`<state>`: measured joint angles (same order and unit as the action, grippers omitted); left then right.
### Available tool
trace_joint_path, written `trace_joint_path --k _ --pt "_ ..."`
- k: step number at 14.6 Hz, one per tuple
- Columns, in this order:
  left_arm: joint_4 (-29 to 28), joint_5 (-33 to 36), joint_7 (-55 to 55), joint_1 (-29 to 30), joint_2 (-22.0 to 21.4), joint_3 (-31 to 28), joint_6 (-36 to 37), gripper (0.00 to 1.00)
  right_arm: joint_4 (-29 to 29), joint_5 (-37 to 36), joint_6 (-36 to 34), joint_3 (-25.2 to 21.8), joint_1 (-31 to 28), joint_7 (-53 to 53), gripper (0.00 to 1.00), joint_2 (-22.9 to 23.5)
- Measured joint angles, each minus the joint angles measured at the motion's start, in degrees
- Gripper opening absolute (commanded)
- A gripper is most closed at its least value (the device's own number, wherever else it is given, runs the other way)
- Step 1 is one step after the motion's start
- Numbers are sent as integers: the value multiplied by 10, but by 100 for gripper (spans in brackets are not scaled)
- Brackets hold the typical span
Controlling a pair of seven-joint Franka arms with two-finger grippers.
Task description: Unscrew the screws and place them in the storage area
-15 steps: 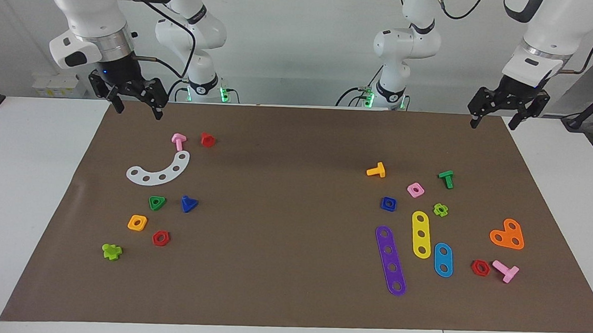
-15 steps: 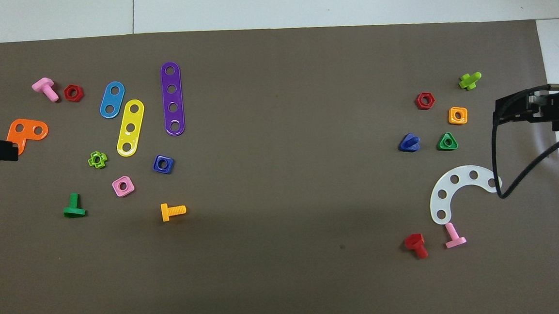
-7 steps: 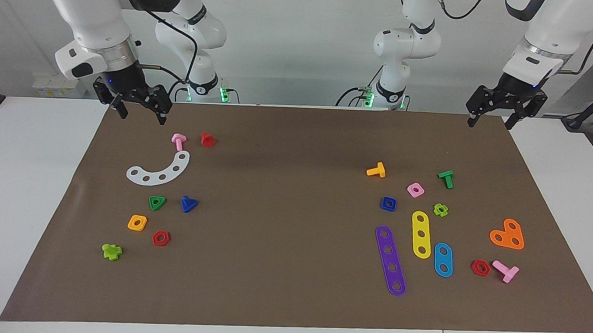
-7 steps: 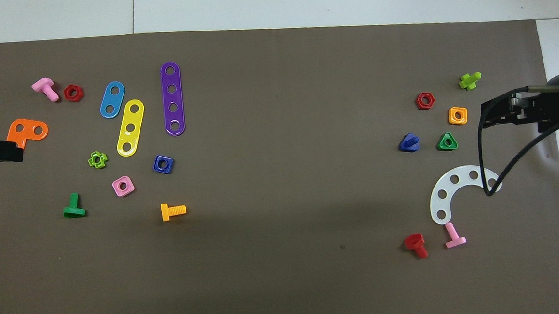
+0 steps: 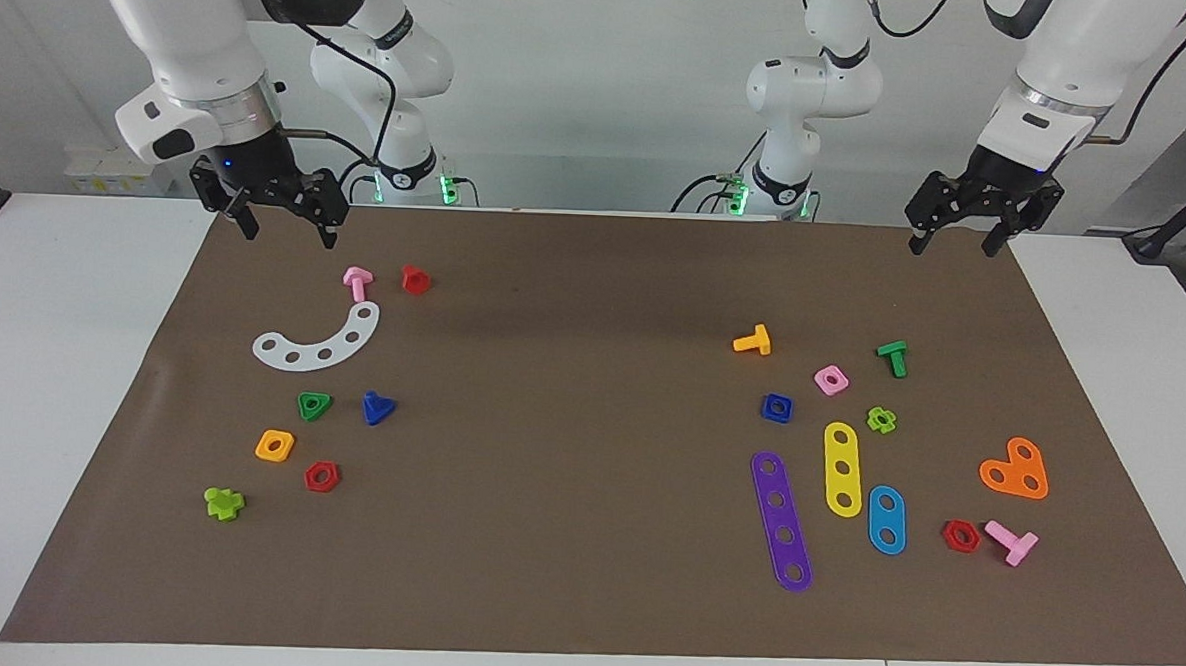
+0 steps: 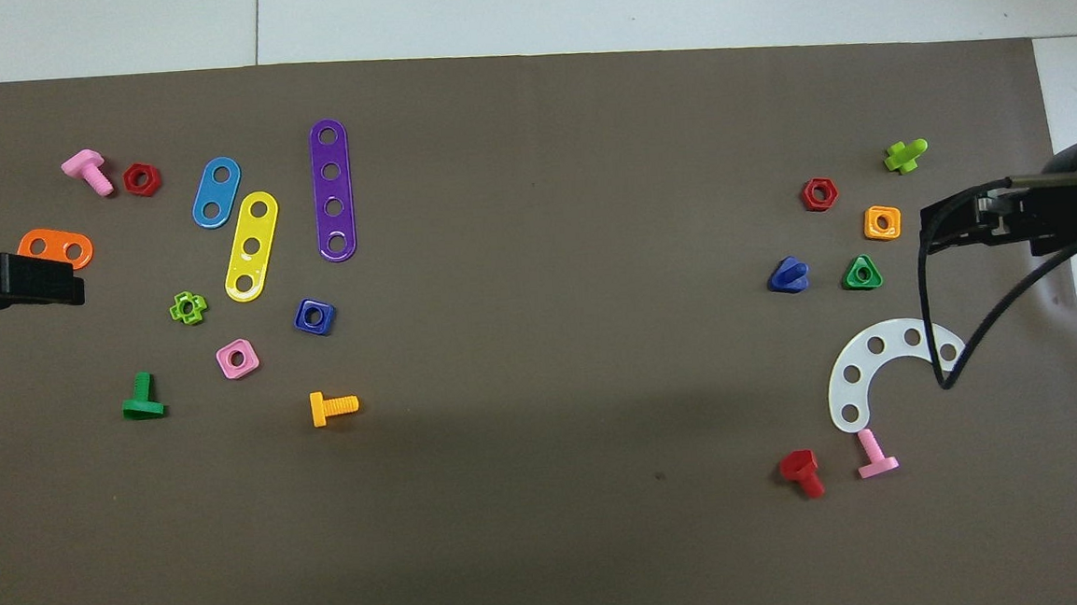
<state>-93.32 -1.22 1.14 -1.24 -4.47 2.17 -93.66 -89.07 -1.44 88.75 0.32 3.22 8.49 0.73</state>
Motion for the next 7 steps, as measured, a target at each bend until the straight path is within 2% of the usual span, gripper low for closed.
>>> trace_joint_path --k 7 --pt "0 0 -12 1 0 -3 0 100 -3 0 -2 1 2 -1 100 -1"
